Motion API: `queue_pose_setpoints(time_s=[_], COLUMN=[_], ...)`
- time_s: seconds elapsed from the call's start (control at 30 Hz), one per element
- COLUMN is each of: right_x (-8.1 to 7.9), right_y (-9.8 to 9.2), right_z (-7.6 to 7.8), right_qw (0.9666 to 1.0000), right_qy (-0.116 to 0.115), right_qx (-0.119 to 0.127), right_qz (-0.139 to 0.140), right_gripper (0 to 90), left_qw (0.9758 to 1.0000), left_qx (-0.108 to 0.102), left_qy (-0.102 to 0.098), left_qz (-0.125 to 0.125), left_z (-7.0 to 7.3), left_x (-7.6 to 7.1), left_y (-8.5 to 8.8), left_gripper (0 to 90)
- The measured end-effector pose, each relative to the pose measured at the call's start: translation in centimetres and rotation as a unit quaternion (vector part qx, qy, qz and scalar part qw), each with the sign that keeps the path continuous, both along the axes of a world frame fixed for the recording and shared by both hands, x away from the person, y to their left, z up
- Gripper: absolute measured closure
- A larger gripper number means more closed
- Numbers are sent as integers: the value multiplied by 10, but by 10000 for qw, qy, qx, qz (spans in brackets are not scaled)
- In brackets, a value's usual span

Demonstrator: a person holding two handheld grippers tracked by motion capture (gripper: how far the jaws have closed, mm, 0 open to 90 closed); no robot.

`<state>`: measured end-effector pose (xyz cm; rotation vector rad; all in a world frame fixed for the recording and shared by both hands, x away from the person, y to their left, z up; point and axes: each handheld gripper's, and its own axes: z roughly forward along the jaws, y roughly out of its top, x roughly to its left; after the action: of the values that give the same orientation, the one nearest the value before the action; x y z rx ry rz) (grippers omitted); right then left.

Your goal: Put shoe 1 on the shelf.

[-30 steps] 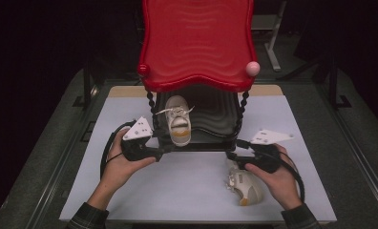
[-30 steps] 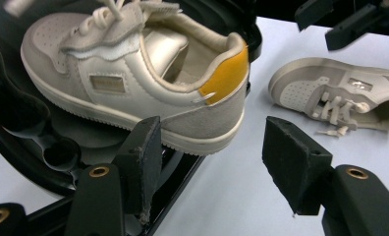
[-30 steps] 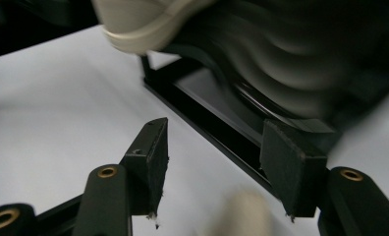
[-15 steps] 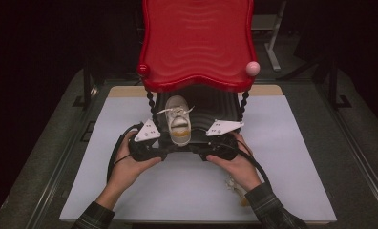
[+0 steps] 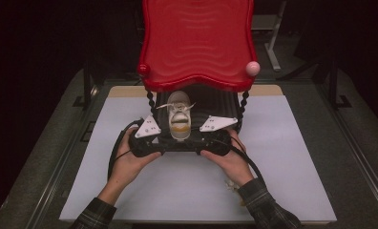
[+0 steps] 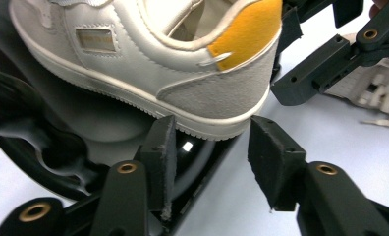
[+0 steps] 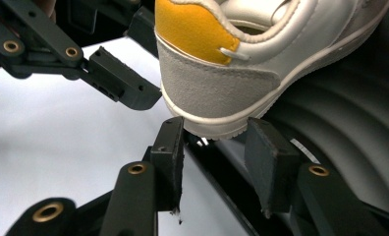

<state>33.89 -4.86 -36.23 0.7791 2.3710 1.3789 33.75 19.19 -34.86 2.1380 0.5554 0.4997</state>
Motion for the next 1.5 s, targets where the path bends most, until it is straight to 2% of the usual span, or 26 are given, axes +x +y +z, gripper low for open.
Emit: queue_pose_setpoints(time_s=[0.27,0.37,0.57,0.63,0.77,0.87,1.0,1.1,1.23,1.37,1.5], right_x=[15,20,30,31,32,32,30,27,19,10,2], right_y=[3,5,6,6,6,6,5,1,-7,-17,-29], right_z=[7,7,9,9,7,7,8,11,15,18,18], right_qw=[9996,9993,9989,9988,9988,9989,9989,9990,9990,9991,9991], right_qy=[-63,-44,-6,17,67,75,82,94,158,140,158], right_qx=[98,85,117,115,86,78,89,107,115,117,71], right_qz=[-252,-349,-451,-472,-470,-448,-454,-425,-392,-373,-377], right_gripper=[604,606,606,599,574,570,567,555,529,524,521], left_qw=[9995,9987,9978,9978,9976,9977,9981,9987,9991,9982,9980], left_qx=[-20,78,62,58,180,57,36,-66,-186,-390,-395], left_qy=[-199,-257,-235,-221,-150,-160,-153,-97,137,399,472], left_qz=[240,433,619,622,652,654,591,504,355,236,165], left_z=[4,3,4,3,1,3,5,7,8,6,5], left_x=[10,13,19,19,19,19,16,11,2,-8,-18], left_y=[-2,-6,-11,-12,-14,-12,-9,-6,1,10,18], left_gripper=[618,632,649,650,660,663,658,635,576,520,465])
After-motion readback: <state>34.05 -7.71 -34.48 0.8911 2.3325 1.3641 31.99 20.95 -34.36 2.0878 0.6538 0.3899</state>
